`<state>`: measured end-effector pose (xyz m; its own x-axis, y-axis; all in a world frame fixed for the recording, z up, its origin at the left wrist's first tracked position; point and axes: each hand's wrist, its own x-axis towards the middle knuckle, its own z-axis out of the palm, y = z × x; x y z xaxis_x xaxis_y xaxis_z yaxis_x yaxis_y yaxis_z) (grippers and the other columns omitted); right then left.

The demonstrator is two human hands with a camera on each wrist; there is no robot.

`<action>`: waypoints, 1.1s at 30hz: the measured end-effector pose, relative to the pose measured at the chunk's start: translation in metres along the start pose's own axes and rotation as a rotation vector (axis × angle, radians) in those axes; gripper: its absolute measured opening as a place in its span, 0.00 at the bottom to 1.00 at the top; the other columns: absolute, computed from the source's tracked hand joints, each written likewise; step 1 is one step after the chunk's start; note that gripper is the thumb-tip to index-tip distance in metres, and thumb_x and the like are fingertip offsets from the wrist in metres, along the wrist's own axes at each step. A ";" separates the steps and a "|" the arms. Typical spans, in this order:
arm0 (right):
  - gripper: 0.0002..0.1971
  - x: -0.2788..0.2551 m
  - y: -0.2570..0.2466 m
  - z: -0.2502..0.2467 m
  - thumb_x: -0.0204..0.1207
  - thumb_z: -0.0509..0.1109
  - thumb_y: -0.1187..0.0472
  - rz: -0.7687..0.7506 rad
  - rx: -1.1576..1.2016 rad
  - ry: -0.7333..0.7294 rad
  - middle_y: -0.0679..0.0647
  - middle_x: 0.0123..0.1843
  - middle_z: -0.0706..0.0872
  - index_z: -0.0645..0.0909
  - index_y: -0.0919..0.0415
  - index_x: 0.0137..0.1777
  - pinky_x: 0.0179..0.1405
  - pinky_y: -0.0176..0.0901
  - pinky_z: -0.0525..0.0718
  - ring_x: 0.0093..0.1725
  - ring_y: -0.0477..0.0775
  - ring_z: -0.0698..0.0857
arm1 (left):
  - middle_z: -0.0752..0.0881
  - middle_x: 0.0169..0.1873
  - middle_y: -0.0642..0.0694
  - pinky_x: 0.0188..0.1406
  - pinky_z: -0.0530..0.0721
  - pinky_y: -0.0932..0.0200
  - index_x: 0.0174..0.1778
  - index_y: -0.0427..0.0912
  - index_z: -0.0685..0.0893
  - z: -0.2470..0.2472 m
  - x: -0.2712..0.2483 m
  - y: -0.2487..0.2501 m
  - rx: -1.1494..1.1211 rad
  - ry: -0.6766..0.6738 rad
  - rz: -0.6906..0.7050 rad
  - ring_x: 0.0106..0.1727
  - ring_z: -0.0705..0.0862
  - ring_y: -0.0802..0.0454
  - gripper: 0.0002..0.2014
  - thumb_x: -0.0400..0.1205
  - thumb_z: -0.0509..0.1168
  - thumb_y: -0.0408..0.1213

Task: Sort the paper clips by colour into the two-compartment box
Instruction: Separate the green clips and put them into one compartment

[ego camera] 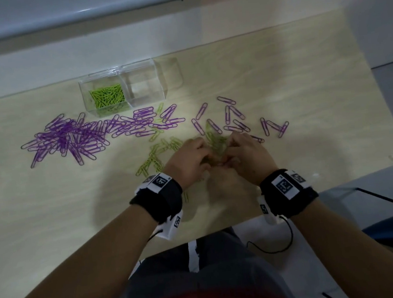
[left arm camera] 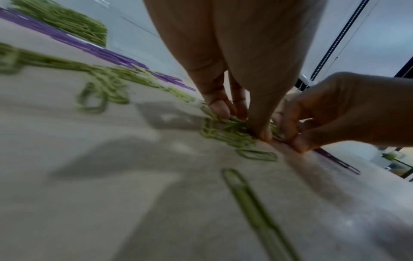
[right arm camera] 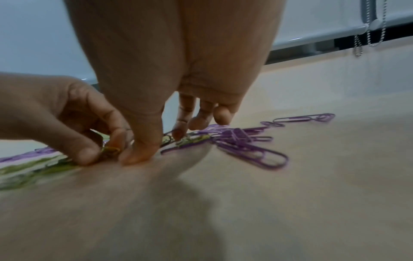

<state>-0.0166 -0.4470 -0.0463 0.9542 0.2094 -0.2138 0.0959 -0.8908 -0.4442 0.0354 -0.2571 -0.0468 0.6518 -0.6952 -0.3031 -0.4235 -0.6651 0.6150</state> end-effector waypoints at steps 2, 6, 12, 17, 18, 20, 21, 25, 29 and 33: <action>0.05 -0.005 0.004 0.002 0.65 0.75 0.60 -0.029 -0.002 0.022 0.58 0.44 0.79 0.84 0.60 0.37 0.34 0.55 0.80 0.44 0.63 0.77 | 0.79 0.48 0.41 0.49 0.76 0.50 0.47 0.37 0.86 -0.004 -0.004 -0.012 -0.031 0.043 0.000 0.50 0.76 0.43 0.07 0.75 0.70 0.34; 0.09 -0.016 0.008 -0.003 0.70 0.65 0.57 -0.044 0.119 0.102 0.58 0.43 0.81 0.81 0.63 0.37 0.37 0.53 0.79 0.43 0.63 0.77 | 0.79 0.43 0.43 0.47 0.77 0.50 0.40 0.37 0.85 -0.015 -0.014 -0.030 -0.059 0.095 -0.029 0.46 0.76 0.48 0.03 0.76 0.70 0.32; 0.03 -0.028 0.004 -0.016 0.72 0.75 0.66 0.221 0.587 0.198 0.58 0.42 0.88 0.83 0.62 0.39 0.42 0.41 0.79 0.44 0.54 0.83 | 0.82 0.52 0.46 0.55 0.74 0.63 0.57 0.41 0.84 -0.022 -0.016 -0.012 -0.146 0.215 0.022 0.54 0.78 0.50 0.17 0.74 0.74 0.40; 0.04 -0.022 -0.013 -0.028 0.74 0.70 0.74 0.260 1.159 0.230 0.68 0.35 0.86 0.78 0.74 0.40 0.36 0.39 0.81 0.33 0.60 0.83 | 0.82 0.58 0.50 0.57 0.81 0.63 0.68 0.46 0.79 -0.026 0.002 0.038 -0.784 0.116 -0.148 0.57 0.82 0.54 0.28 0.71 0.76 0.32; 0.03 -0.020 -0.015 -0.028 0.73 0.70 0.74 0.287 1.226 0.224 0.66 0.33 0.86 0.79 0.72 0.40 0.33 0.37 0.79 0.31 0.57 0.81 | 0.83 0.57 0.48 0.56 0.82 0.62 0.68 0.44 0.78 -0.026 0.004 0.042 -0.870 0.105 -0.157 0.56 0.83 0.52 0.28 0.72 0.75 0.29; 0.03 -0.014 -0.017 -0.027 0.71 0.70 0.71 0.334 1.378 0.191 0.61 0.31 0.86 0.80 0.66 0.37 0.31 0.37 0.77 0.31 0.57 0.81 | 0.84 0.51 0.49 0.52 0.83 0.65 0.67 0.39 0.78 -0.026 0.007 0.044 -0.985 0.125 -0.155 0.50 0.84 0.52 0.26 0.73 0.73 0.24; 0.04 -0.012 -0.018 -0.026 0.71 0.69 0.71 0.353 1.452 0.175 0.60 0.30 0.86 0.80 0.64 0.36 0.30 0.38 0.77 0.30 0.57 0.82 | 0.84 0.47 0.49 0.51 0.83 0.64 0.65 0.38 0.78 -0.027 0.007 0.044 -1.024 0.144 -0.152 0.48 0.85 0.53 0.24 0.73 0.72 0.23; 0.11 -0.005 -0.021 -0.026 0.74 0.64 0.76 0.398 1.581 0.129 0.58 0.28 0.85 0.79 0.63 0.35 0.26 0.37 0.78 0.29 0.54 0.83 | 0.85 0.40 0.44 0.48 0.84 0.61 0.59 0.35 0.79 -0.027 0.007 0.041 -1.155 0.195 -0.146 0.41 0.83 0.51 0.19 0.74 0.70 0.20; 0.12 0.000 -0.029 -0.024 0.75 0.63 0.76 0.425 1.604 0.079 0.61 0.31 0.87 0.80 0.63 0.35 0.25 0.36 0.78 0.28 0.53 0.83 | 0.82 0.38 0.41 0.40 0.87 0.66 0.60 0.27 0.77 -0.026 0.006 0.037 -1.250 0.199 -0.185 0.34 0.84 0.57 0.16 0.77 0.65 0.18; 0.14 0.005 -0.036 -0.025 0.78 0.62 0.74 0.443 1.628 0.052 0.58 0.30 0.86 0.82 0.61 0.34 0.24 0.35 0.76 0.27 0.51 0.80 | 0.85 0.39 0.37 0.42 0.86 0.63 0.56 0.26 0.79 -0.032 0.003 0.029 -1.257 0.124 -0.195 0.34 0.87 0.56 0.09 0.81 0.62 0.22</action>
<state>-0.0086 -0.4245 -0.0098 0.8364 0.0325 -0.5471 -0.5021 0.4455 -0.7412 0.0452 -0.2698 -0.0071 0.7184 -0.5409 -0.4374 0.5248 0.0086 0.8512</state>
